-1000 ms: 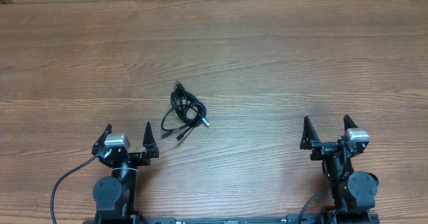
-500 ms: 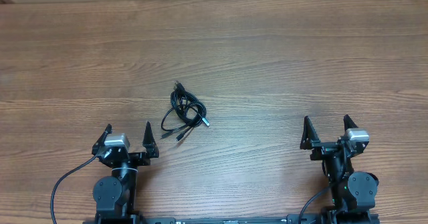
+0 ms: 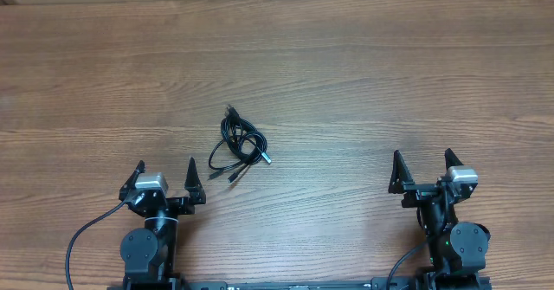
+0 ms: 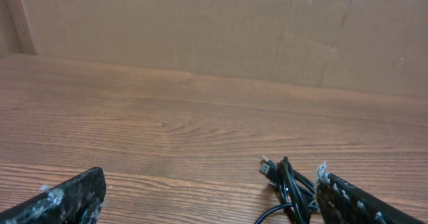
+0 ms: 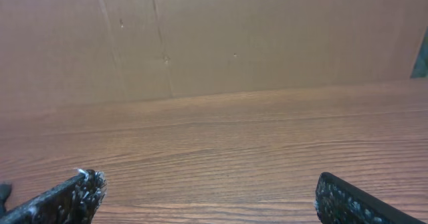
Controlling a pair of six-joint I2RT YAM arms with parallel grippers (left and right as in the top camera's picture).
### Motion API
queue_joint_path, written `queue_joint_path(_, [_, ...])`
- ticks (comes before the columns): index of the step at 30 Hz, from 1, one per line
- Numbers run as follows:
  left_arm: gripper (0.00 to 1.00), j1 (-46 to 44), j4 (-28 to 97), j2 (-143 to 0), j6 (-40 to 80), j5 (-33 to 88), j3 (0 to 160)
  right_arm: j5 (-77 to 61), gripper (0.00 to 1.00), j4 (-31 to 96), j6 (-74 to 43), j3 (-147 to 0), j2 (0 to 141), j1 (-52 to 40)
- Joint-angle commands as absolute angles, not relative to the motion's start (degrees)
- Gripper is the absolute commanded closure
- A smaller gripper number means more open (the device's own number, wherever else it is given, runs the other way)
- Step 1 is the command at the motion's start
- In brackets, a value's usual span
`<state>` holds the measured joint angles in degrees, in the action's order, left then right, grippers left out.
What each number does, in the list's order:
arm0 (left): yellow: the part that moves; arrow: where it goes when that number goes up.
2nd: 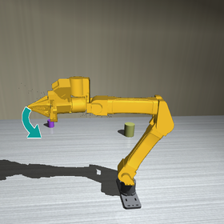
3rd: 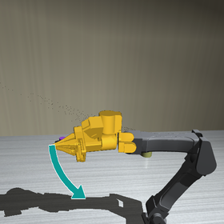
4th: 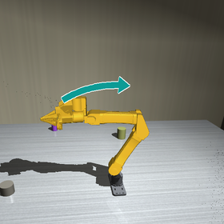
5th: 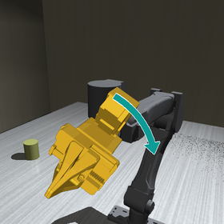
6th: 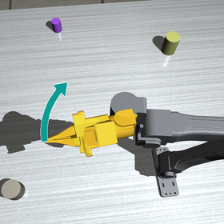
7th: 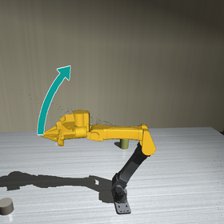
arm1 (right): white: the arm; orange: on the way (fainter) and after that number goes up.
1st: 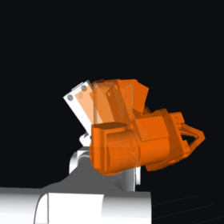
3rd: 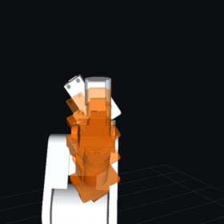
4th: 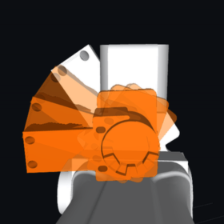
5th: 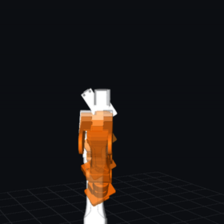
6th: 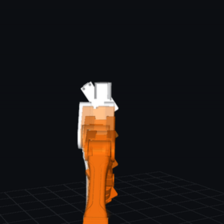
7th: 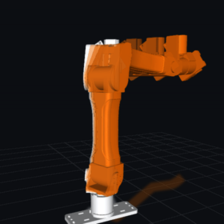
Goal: Untangle cables
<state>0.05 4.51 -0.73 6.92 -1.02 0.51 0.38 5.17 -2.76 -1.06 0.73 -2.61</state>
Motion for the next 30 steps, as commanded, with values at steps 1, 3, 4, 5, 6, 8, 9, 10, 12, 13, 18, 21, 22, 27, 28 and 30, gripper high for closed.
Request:
queue_joint_path(1, [0.0,0.4,4.5,-0.4,7.8,0.0,0.3,0.4,0.0,4.8,-2.6,-0.5,0.2,-2.4])
queue_joint_path(3, [0.01,0.4,4.5,-0.4,8.4,0.1,0.3,0.4,0.0,4.8,-2.6,-0.5,0.2,-2.4])
queue_joint_path(4, [0.0,0.4,4.5,-0.4,8.7,0.1,0.3,0.4,0.0,4.8,-2.6,-0.5,0.2,-2.4])
queue_joint_path(5, [0.0,0.4,4.5,-0.4,8.9,0.3,0.3,0.4,0.0,4.8,-2.6,-0.5,0.2,-2.4])
queue_joint_path(6, [0.01,0.4,4.5,-0.4,8.8,0.6,0.3,0.4,0.0,4.8,-2.6,-0.5,0.2,-2.4])
queue_joint_path(8, [0.0,0.4,4.5,-0.4,8.8,0.9,0.3,0.4,0.0,4.8,-2.6,-0.5,0.2,-2.4])
queue_joint_path(9, [0.0,0.4,4.5,-0.4,8.8,0.9,0.3,0.4,0.0,4.8,-2.6,-0.5,0.2,-2.4])
queue_joint_path(10, [0.0,0.4,4.5,-0.4,8.8,0.9,0.3,0.4,0.0,4.8,-2.6,-0.5,0.2,-2.4])
queue_joint_path(12, [0.0,0.4,4.5,-0.4,8.8,0.9,0.3,0.4,0.0,4.8,-2.6,-0.5,0.2,-2.4])
queue_joint_path(13, [0.0,0.4,4.5,-0.4,8.8,0.9,0.3,0.4,0.0,4.8,-2.6,-0.5,0.2,-2.4])
queue_joint_path(18, [0.0,0.4,4.5,-0.4,8.8,0.9,0.3,0.4,0.0,4.8,-2.6,-0.5,0.2,-2.4])
queue_joint_path(21, [0.0,0.4,4.5,-0.4,8.8,0.9,0.3,0.4,0.0,4.8,-2.6,-0.5,0.2,-2.4])
queue_joint_path(22, [0.0,0.4,4.5,-0.4,8.8,0.9,0.3,0.4,0.0,4.8,-2.6,-0.5,0.2,-2.4])
queue_joint_path(27, [0.0,0.4,4.8,-0.4,8.8,0.9,0.4,0.4,0.0,4.8,-2.6,-0.5,0.2,-2.4])
queue_joint_path(28, [0.0,0.4,4.9,-0.4,8.8,0.9,0.5,0.4,0.0,4.8,-2.6,-0.5,0.2,-2.4])
queue_joint_path(30, [0.0,0.4,5.5,-0.4,8.8,0.9,0.7,0.4,0.0,4.8,-2.6,-0.5,0.2,-2.4])
